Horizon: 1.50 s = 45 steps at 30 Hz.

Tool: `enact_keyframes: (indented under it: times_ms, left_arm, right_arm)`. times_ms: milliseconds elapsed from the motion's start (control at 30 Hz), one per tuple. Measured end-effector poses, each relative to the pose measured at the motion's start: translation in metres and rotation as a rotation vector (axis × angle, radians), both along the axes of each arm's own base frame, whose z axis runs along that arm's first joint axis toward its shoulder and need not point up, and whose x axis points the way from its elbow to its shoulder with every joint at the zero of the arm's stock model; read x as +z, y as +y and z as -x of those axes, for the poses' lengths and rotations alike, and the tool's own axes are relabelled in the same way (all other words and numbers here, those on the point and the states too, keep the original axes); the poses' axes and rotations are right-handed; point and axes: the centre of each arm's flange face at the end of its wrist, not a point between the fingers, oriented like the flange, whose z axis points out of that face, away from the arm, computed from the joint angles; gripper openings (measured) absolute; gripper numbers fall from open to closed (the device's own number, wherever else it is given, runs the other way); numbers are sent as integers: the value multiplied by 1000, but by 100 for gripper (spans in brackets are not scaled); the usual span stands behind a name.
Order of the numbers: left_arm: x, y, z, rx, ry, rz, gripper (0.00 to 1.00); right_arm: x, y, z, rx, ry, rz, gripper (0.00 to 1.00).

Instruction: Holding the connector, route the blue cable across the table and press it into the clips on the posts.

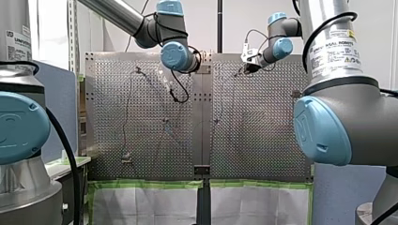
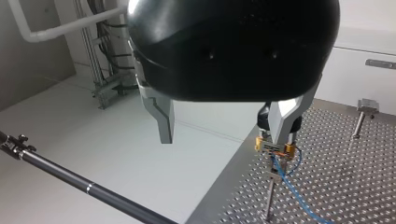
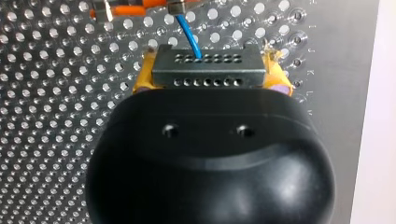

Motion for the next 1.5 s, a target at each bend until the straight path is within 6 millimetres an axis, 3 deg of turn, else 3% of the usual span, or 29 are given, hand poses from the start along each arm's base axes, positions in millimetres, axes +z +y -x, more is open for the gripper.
enact_keyframes:
  times_ms: [667,1500]
  left_arm:
    - [-132,20,-10,40,118,-87,100]
    - [-199,96,-14,122,132,-161,100]
  right_arm:
    - [0,0,0,0,0,0,0]
    - [-1,-3,3,-7,3,2,0]
